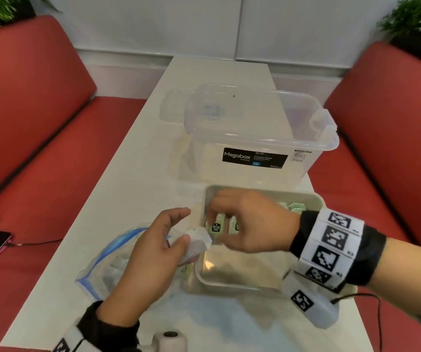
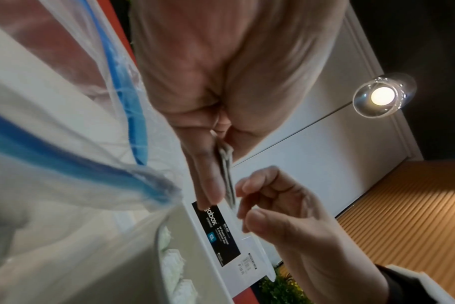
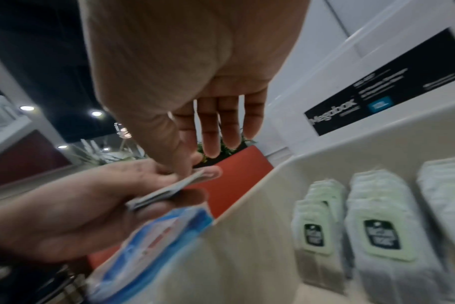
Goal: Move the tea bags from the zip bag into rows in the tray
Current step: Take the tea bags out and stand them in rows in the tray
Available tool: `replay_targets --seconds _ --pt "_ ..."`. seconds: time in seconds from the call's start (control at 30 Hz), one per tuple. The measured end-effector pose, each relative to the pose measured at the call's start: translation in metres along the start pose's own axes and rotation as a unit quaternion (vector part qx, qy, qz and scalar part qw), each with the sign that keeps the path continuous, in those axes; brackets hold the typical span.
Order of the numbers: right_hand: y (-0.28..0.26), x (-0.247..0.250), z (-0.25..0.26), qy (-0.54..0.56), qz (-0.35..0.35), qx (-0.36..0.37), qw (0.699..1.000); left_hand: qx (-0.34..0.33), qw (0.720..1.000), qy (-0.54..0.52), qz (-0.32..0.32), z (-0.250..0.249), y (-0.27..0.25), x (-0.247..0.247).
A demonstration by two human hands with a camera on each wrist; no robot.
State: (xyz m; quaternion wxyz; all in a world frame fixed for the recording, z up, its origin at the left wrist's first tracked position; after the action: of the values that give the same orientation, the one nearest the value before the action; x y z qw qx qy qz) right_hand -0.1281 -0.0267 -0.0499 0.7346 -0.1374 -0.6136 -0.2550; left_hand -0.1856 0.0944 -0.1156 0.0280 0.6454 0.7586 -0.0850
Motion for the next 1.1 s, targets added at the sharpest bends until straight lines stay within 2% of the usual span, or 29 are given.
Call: replay_targets --seconds 0.1,0.2,0.47,0.63,0.73,0.83,0.93,1.1 --pt "-0.007 -0.004 0.029 -0.031 -0.014 0.063 0.997 0.006 1.0 -0.008 0.01 -0.003 0.0 -0.006" --pt "-0.009 0.002 0.035 -0.056 -0.054 0.084 0.993 0.051 0.994 -0.095 0.028 -0.003 -0.001 -0.014" --pt "-0.017 0.024 0.014 0.051 -0.034 0.016 0.998 0.136 0.95 -0.267 0.086 -0.01 -0.009 -0.04" --pt "-0.024 0.032 0.012 0.067 -0.025 -0.014 0.997 0.15 0.937 -0.297 0.102 -0.015 -0.011 -0.049" --pt "-0.025 0.04 0.007 0.041 -0.024 -0.049 0.998 0.123 0.955 -0.25 0.101 -0.016 -0.008 -0.05" --pt "-0.022 0.05 0.003 0.009 0.001 -0.056 0.998 0.027 0.992 -0.093 0.079 -0.024 -0.005 -0.046" --pt "-0.021 0.054 0.002 -0.025 0.027 -0.064 0.997 -0.056 0.995 0.024 0.078 -0.036 -0.004 -0.052" --pt "-0.021 0.057 0.0 -0.019 0.022 -0.094 0.995 -0.093 0.989 0.076 0.089 -0.044 -0.001 -0.066"
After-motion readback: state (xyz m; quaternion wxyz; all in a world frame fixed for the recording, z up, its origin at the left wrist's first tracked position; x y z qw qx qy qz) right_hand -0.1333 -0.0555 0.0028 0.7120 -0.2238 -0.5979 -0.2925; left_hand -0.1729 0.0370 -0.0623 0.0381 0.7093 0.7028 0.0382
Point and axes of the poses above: each hand's wrist, its own y-axis towards the middle knuckle, its own x-axis out of the back of the hand, z = x × y, the point moved 8 cm from there along y, towards the middle knuckle, and after that the axes turned 13 degrees about -y, right-handed, at the moved point
